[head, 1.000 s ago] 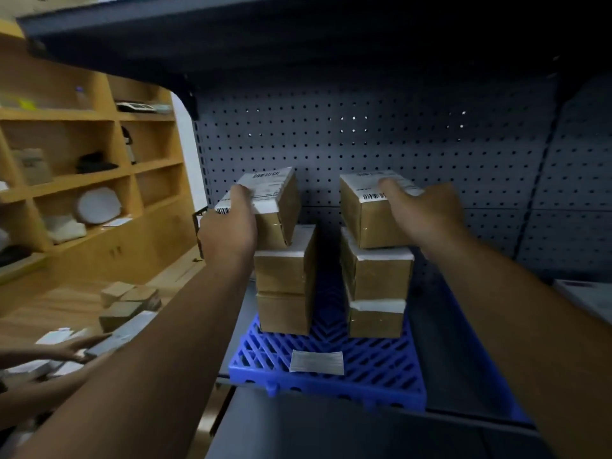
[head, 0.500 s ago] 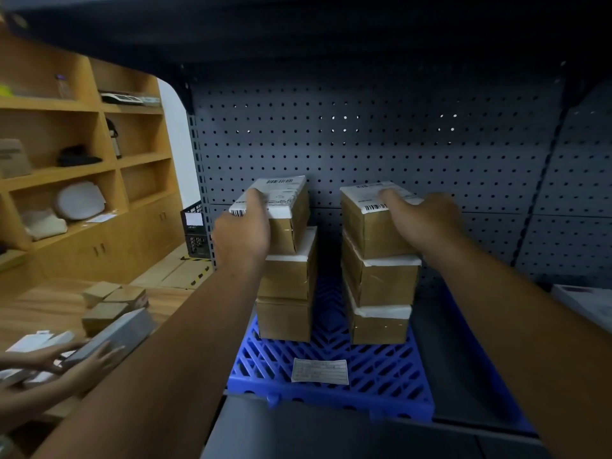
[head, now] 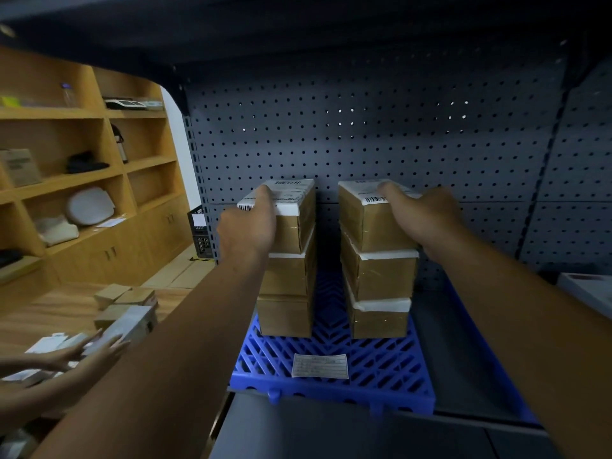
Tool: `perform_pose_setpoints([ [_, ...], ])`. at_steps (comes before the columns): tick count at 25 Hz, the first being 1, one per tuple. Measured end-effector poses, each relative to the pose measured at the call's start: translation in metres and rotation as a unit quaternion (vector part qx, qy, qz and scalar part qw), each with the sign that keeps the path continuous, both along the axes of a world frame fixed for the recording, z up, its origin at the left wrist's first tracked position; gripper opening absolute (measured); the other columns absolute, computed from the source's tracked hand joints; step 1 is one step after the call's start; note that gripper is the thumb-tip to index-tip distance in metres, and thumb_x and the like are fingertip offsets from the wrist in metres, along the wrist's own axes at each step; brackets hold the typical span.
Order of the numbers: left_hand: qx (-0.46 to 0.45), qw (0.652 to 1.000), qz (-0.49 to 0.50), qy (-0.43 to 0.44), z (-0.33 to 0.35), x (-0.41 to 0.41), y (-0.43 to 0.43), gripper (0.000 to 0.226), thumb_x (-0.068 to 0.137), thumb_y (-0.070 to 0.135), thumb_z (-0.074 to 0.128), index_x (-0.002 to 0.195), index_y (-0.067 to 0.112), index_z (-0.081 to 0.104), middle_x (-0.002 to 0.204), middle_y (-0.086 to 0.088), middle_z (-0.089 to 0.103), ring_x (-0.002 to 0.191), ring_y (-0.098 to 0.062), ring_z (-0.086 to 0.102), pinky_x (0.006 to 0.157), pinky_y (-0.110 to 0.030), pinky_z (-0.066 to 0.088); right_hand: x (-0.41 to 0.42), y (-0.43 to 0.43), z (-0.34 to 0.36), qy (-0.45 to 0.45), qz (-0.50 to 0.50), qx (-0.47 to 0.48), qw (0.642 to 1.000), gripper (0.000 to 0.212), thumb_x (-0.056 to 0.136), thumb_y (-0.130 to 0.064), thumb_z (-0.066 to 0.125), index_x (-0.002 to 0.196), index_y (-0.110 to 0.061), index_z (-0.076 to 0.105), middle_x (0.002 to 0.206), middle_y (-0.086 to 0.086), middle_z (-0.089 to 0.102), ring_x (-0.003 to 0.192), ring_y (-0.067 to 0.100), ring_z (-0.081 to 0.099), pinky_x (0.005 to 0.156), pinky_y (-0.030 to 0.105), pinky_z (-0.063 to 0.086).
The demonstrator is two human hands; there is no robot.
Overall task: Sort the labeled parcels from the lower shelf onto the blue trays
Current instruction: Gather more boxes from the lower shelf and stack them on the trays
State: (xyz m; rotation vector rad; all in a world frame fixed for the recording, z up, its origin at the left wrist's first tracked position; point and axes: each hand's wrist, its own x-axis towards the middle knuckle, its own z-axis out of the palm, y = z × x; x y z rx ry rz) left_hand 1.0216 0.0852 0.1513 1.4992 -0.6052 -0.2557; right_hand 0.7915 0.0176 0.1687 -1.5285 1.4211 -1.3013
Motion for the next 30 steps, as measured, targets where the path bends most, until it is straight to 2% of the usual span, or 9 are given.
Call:
perform_pose_setpoints([
  [4, -0.01, 1.0, -0.004, -0.01, -0.001, -0.003, 0.0, 0.038, 0.077, 0.065, 0.059, 0.081, 0.028, 0.052, 0.085, 0.005, 0.06, 0.077, -0.014, 0.058, 0.067, -0.037, 0.046, -0.001, 0.002, 0.001, 0.007, -0.005, 0.002, 1.0, 0.071, 0.068, -0.069, 0.069, 0.112, -0.014, 0.066, 0.095, -0.003, 0.069, 0.082, 0.017, 0.069, 0.067, 0.033, 0.059],
  [6, -0.013, 1.0, -0.01, -0.007, -0.002, -0.004, 0.002, 0.054, 0.078, 0.066, 0.057, 0.108, 0.021, 0.06, 0.1, 0.003, 0.061, 0.089, -0.019, 0.058, 0.076, -0.04, 0.046, -0.002, 0.003, 0.001, 0.004, 0.001, 0.002, 1.0, 0.071, 0.067, -0.071, 0.068, 0.112, -0.015, 0.065, 0.09, -0.007, 0.067, 0.078, 0.014, 0.067, 0.06, 0.028, 0.052],
  [9, -0.005, 1.0, -0.013, 0.003, 0.001, -0.006, 0.008, 0.084, 0.081, 0.07, 0.051, 0.145, 0.016, 0.046, 0.118, 0.001, 0.052, 0.103, -0.021, 0.05, 0.083, -0.042, 0.04, -0.002, 0.005, 0.001, -0.005, 0.005, -0.001, 1.0, 0.075, 0.065, -0.077, 0.059, 0.108, -0.015, 0.069, 0.092, 0.001, 0.07, 0.081, 0.02, 0.068, 0.062, 0.03, 0.048],
  [12, -0.028, 0.999, -0.019, -0.019, 0.009, -0.009, 0.021, 0.075, 0.087, 0.072, 0.046, 0.142, 0.02, 0.048, 0.128, -0.001, 0.059, 0.114, -0.022, 0.055, 0.099, -0.048, 0.046, -0.006, 0.008, 0.003, -0.004, -0.001, -0.023, 1.0, 0.071, 0.074, -0.078, 0.046, 0.084, -0.012, 0.071, 0.084, 0.008, 0.073, 0.076, 0.025, 0.068, 0.065, 0.035, 0.046],
  [14, -0.061, 0.992, 0.0, -0.111, 0.012, -0.02, 0.034, 0.066, 0.091, 0.067, 0.042, 0.139, 0.022, 0.052, 0.128, 0.002, 0.061, 0.115, -0.017, 0.057, 0.104, -0.051, 0.046, -0.013, 0.011, 0.003, 0.01, -0.019, -0.035, 0.999, 0.066, 0.08, -0.077, 0.038, 0.07, -0.016, 0.06, 0.071, 0.004, 0.063, 0.066, 0.024, 0.06, 0.061, 0.034, 0.042],
  [19, -0.165, 0.891, -0.016, -0.422, 0.023, -0.094, 0.055, 0.035, 0.097, 0.042, 0.051, 0.123, 0.022, 0.065, 0.122, 0.005, 0.063, 0.12, -0.014, 0.051, 0.107, -0.039, 0.035, -0.043, 0.029, -0.002, 0.076, -0.075, -0.102, 0.989, 0.062, 0.095, -0.068, 0.036, 0.056, -0.02, 0.045, 0.057, -0.001, 0.052, 0.054, 0.021, 0.052, 0.055, 0.032, 0.04],
  [22, -0.196, 0.861, -0.122, -0.453, 0.022, -0.154, 0.052, 0.029, 0.096, 0.04, 0.052, 0.118, 0.026, 0.065, 0.116, 0.011, 0.064, 0.114, -0.009, 0.053, 0.102, -0.03, 0.034, -0.084, 0.049, -0.011, 0.138, -0.123, -0.124, 0.975, 0.048, 0.092, -0.06, 0.054, 0.1, -0.016, 0.07, 0.097, 0.006, 0.073, 0.088, 0.027, 0.068, 0.079, 0.043, 0.058],
  [24, -0.16, 0.846, -0.194, -0.47, 0.011, -0.192, 0.045, 0.031, 0.095, 0.044, 0.051, 0.117, 0.028, 0.064, 0.113, 0.012, 0.065, 0.112, -0.011, 0.055, 0.1, -0.032, 0.038, -0.122, 0.07, -0.021, 0.228, -0.169, -0.14, 0.949, 0.058, 0.087, -0.056, 0.068, 0.128, -0.015, 0.063, 0.123, 0.008, 0.07, 0.108, 0.031, 0.067, 0.09, 0.047, 0.056],
  [30, -0.122, 0.811, -0.392, -0.417, -0.046, -0.337, 0.027, 0.037, 0.087, 0.048, 0.055, 0.108, 0.023, 0.071, 0.108, 0.004, 0.073, 0.106, -0.024, 0.064, 0.093, -0.04, 0.048, -0.267, 0.14, -0.055, 0.359, -0.303, -0.101, 0.877, 0.055, 0.082, -0.047, 0.073, 0.126, -0.013, 0.066, 0.123, 0.011, 0.067, 0.116, 0.035, 0.062, 0.094, 0.047, 0.051],
])
